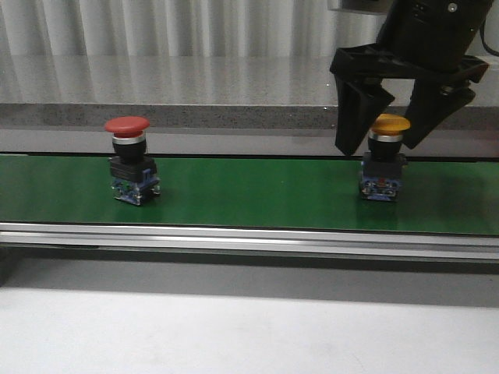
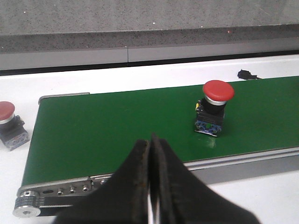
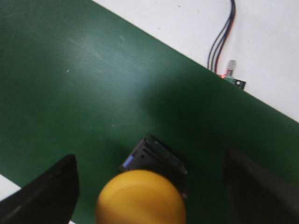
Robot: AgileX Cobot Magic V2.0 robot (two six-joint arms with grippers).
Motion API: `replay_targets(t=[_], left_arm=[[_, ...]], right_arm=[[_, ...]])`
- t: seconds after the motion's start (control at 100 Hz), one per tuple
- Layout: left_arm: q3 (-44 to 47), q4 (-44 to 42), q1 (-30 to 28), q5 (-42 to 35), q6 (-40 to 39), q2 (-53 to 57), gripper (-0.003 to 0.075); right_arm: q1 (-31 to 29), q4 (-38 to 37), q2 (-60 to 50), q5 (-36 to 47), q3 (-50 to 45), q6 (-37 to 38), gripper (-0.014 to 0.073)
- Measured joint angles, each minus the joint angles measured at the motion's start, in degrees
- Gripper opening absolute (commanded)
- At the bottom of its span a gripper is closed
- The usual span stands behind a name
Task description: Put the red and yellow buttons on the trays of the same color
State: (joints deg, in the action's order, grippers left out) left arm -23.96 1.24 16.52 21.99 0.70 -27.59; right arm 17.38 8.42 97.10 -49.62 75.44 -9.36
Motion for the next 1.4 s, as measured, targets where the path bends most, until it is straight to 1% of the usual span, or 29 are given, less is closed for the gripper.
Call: replay_targets(t=[0.01,0.02,0.03,0.06,0.08,0.13,0.2,0.27,0.34,0.45,0.52,0.66,0.8,0.93,1.22,1.4], left_arm=[[0.0,0.0,0.0,0.0,0.0,0.0,-0.002],[0.0,0.0,0.0,0.0,0.0,0.0,-0.002],[0.0,0.0,0.0,0.0,0.0,0.0,-0.002],[0.0,0.0,0.0,0.0,0.0,0.0,-0.002],[0.0,0.0,0.0,0.0,0.0,0.0,-0.002],[0.0,0.0,0.0,0.0,0.0,0.0,-0.002],[0.0,0.0,0.0,0.0,0.0,0.0,-0.002],[0.0,0.0,0.0,0.0,0.0,0.0,-0.002],[0.0,0.0,0.0,0.0,0.0,0.0,-0.002],[0.0,0.0,0.0,0.0,0.0,0.0,-0.002],[0.0,0.0,0.0,0.0,0.0,0.0,-0.002],[0.0,0.0,0.0,0.0,0.0,0.0,-0.002],[0.0,0.0,0.0,0.0,0.0,0.0,-0.002],[0.0,0.0,0.0,0.0,0.0,0.0,-0.002],[0.0,0.0,0.0,0.0,0.0,0.0,-0.002],[0.0,0.0,0.0,0.0,0.0,0.0,-0.002]], right_arm=[[-0.17,0.0,0.0,0.0,0.0,0.0,0.0523],[-0.33,0.0,0.11,0.0,0.0,0.0,0.0483],[-0.32,0.0,0.1,0.0,0.0,0.0,0.0483],[-0.59,0.0,0.1,0.0,0.0,0.0,0.0407],[-0.75,0.0,0.1,0.0,0.0,0.0,0.0374],[-0.88,0.0,0.1,0.0,0.11,0.0,0.0246],[-1.0,0.0,0.1,-0.12,0.11,0.0,0.0116],[-1.0,0.0,0.1,-0.21,0.11,0.0,0.0025],[-1.12,0.0,0.1,-0.21,0.11,0.0,-0.002],[-1.96,0.0,-0.95,-0.21,0.11,0.72,-0.0026],[-3.71,0.0,-2.57,0.02,0.11,2.04,-0.0026],[-9.96,-1.56,-6.98,0.56,0.11,5.25,-0.0026],[-18.66,-3.67,-11.07,0.74,0.11,8.22,-0.0026],[-28.09,-4.34,-13.17,0.74,0.11,9.36,-0.0026],[-48.35,-4.45,-13.4,0.11,0.11,11.3,-0.0026],[-58.11,-4.57,-13.45,2.02,-2.08,13.57,-0.0026]])
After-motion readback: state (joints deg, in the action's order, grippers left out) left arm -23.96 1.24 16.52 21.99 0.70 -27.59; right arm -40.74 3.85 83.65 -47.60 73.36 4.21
